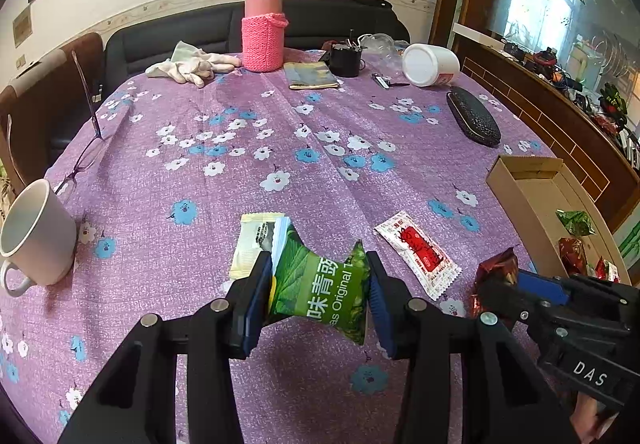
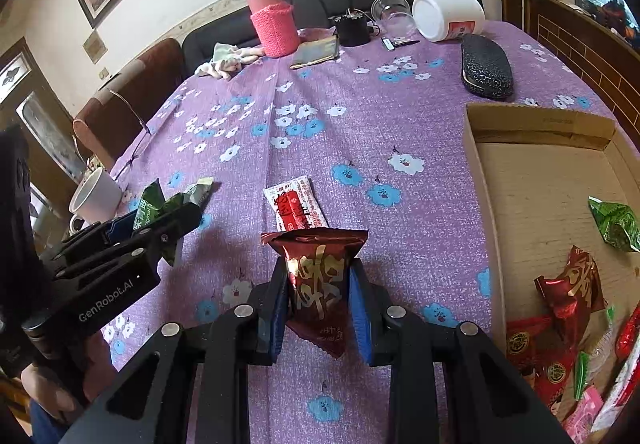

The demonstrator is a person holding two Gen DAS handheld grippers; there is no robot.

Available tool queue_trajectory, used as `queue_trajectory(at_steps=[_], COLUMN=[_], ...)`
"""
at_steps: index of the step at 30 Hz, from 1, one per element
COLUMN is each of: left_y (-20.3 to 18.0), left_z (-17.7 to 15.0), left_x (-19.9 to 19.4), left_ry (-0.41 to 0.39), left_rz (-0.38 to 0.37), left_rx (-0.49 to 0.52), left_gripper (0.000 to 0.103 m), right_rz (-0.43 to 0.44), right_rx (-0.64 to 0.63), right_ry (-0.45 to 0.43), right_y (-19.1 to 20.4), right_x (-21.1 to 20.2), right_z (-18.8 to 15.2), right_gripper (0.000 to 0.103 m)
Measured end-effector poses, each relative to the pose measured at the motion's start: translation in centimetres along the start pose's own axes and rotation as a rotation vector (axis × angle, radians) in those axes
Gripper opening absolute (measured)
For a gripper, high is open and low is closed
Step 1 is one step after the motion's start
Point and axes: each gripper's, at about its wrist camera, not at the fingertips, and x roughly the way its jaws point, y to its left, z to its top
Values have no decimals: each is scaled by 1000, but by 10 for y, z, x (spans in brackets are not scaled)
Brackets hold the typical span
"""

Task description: Organize snacks

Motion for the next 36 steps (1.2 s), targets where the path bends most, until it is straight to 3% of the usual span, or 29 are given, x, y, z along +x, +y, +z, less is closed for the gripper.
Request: queue_trajectory(at_steps=[36], left_y=[-21], left_z=[-5], left_x=[-4], left_ry=[-15], left_rz=[-38], left_rx=[54], left_gripper=[44], right_rz=[30], right_rx=[63], right_ry=[-73], right_y=[-12], right_x=[-12], right_z=[6], right_gripper=[30])
